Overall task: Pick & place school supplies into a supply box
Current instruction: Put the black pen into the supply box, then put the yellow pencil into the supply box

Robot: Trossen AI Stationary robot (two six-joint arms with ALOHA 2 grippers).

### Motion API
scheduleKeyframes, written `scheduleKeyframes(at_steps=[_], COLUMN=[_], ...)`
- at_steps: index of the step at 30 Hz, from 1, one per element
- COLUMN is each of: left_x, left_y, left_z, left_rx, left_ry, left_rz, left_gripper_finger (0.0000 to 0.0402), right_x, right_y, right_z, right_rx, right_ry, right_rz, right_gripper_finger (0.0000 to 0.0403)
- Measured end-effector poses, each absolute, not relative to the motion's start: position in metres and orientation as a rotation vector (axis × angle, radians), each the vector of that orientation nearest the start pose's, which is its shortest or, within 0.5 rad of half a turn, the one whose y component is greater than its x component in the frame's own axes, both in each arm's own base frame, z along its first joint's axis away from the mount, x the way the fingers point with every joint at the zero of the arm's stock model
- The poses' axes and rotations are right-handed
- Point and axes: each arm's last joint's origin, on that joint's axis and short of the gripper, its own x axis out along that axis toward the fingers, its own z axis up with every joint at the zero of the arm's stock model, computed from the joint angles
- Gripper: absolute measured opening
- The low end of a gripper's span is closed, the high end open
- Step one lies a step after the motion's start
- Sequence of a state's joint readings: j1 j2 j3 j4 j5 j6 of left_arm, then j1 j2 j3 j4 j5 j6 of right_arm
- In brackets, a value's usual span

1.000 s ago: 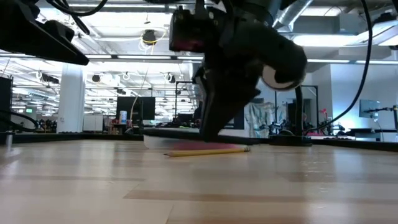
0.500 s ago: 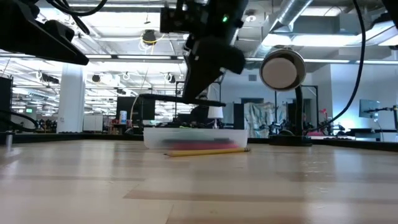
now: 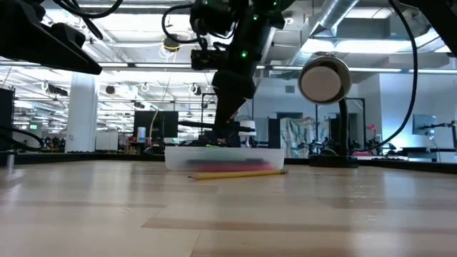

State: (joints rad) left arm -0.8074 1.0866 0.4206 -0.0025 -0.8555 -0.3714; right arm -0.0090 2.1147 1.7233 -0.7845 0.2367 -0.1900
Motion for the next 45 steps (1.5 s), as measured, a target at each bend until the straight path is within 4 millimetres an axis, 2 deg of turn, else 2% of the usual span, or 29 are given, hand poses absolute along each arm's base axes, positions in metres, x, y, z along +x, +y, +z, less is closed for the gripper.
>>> scheduleKeyframes(at_steps=[7,23,27,33,37,42,45], left_x=[0.15,0.151,0.151,0.151,0.151,0.157,0.165], left_y=[-0.126,-0.126,-0.126,-0.126,-0.125,-0.121,-0.119], left_z=[0.179,0.179,0.179,0.179,0.18,0.182,0.18], left_rx=[0.131,0.123,0.123,0.122,0.122,0.091,0.084], left_ry=[0.431,0.429,0.429,0.429,0.418,0.389,0.388], left_rz=[0.128,0.129,0.129,0.129,0.149,0.196,0.205], left_gripper_finger=[0.0164,0.0164,0.0164,0.0164,0.0164,0.0164,0.0164], right_x=[0.443,0.438,0.435,0.428,0.419,0.4,0.379], right_y=[-0.014,-0.026,-0.011,0.03,0.049,0.051,0.054], right_z=[0.203,0.201,0.2,0.204,0.219,0.265,0.291], right_rx=[-0.253,-0.161,-0.177,-0.297,-0.399,-0.382,-0.376], right_ry=[1.188,1.231,1.267,1.292,1.275,1.16,1.07], right_rz=[-0.072,-0.144,-0.123,-0.01,-0.01,-0.015,-0.009], right_gripper_finger=[0.0034,0.0078,0.0079,0.0077,0.0077,0.0077,0.0077])
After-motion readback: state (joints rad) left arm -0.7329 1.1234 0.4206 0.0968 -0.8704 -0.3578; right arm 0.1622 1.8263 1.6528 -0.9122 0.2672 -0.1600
